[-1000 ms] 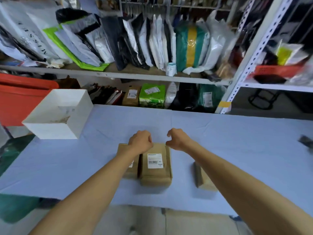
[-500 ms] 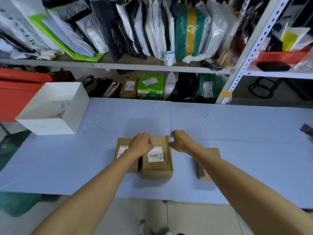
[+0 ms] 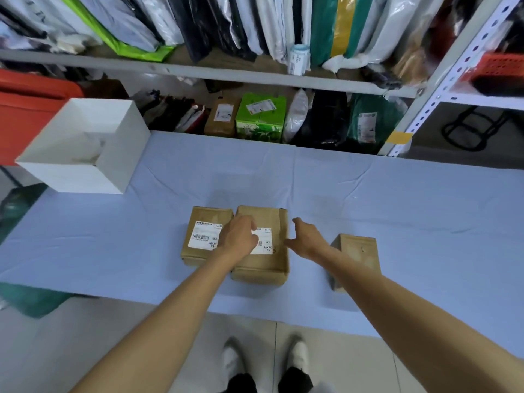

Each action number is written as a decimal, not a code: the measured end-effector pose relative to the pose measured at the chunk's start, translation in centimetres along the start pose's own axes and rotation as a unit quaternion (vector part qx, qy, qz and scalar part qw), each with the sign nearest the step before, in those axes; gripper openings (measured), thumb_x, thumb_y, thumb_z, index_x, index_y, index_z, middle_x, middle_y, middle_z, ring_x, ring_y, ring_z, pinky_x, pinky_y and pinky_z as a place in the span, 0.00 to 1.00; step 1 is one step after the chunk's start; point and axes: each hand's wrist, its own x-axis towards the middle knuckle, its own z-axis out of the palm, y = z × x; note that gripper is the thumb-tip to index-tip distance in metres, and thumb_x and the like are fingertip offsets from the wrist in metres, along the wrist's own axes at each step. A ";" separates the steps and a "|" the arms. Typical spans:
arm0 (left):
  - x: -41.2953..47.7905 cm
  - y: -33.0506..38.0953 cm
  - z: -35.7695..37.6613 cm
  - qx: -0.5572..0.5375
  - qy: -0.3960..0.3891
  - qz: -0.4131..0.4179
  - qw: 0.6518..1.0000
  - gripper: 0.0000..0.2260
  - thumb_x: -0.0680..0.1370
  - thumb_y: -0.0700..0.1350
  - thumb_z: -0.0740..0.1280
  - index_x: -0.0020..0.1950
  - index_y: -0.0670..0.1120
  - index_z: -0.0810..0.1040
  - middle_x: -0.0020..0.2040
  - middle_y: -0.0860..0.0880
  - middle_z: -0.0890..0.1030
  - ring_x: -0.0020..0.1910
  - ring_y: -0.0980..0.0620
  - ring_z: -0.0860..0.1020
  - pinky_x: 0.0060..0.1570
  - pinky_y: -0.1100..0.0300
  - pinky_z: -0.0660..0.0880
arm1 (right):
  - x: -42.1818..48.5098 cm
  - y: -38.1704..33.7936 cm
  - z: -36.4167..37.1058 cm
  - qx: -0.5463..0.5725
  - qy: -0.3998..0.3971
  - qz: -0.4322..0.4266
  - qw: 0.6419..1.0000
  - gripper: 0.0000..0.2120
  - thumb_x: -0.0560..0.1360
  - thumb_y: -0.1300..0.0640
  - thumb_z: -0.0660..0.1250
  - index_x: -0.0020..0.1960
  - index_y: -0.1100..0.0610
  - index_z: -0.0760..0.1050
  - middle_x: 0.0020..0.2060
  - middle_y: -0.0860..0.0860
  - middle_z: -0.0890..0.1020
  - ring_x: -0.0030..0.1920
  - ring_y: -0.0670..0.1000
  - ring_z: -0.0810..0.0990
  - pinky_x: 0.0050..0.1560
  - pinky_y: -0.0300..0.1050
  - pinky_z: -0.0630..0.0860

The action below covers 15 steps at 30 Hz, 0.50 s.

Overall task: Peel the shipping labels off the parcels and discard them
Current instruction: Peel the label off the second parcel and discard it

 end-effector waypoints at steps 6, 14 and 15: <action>-1.2 -0.8 1.6 0.011 0.000 -0.021 1.000 0.13 0.74 0.41 0.67 0.58 0.45 0.76 0.61 0.44 0.73 0.59 0.44 0.74 0.57 0.54 0.72 | -0.6 0.4 2.7 0.106 -0.025 -0.026 0.994 0.47 0.73 0.56 0.71 0.79 0.47 0.42 0.61 0.59 0.75 0.57 0.61 0.76 0.57 0.50 0.74; -2.8 -0.3 3.3 -0.097 0.019 -0.004 0.995 0.18 0.70 0.36 0.70 0.60 0.44 0.75 0.60 0.45 0.72 0.59 0.47 0.73 0.50 0.66 0.65 | -1.4 2.0 3.1 0.202 0.035 -0.015 0.979 0.48 0.70 0.68 0.69 0.78 0.43 0.47 0.61 0.55 0.76 0.55 0.55 0.77 0.53 0.48 0.77; -3.1 -0.2 3.7 -0.114 0.014 0.007 0.993 0.21 0.69 0.35 0.70 0.61 0.44 0.74 0.60 0.45 0.72 0.60 0.47 0.73 0.55 0.64 0.68 | -1.6 2.5 2.8 0.206 0.039 -0.015 0.978 0.48 0.70 0.69 0.68 0.78 0.43 0.47 0.61 0.55 0.76 0.55 0.54 0.77 0.53 0.49 0.78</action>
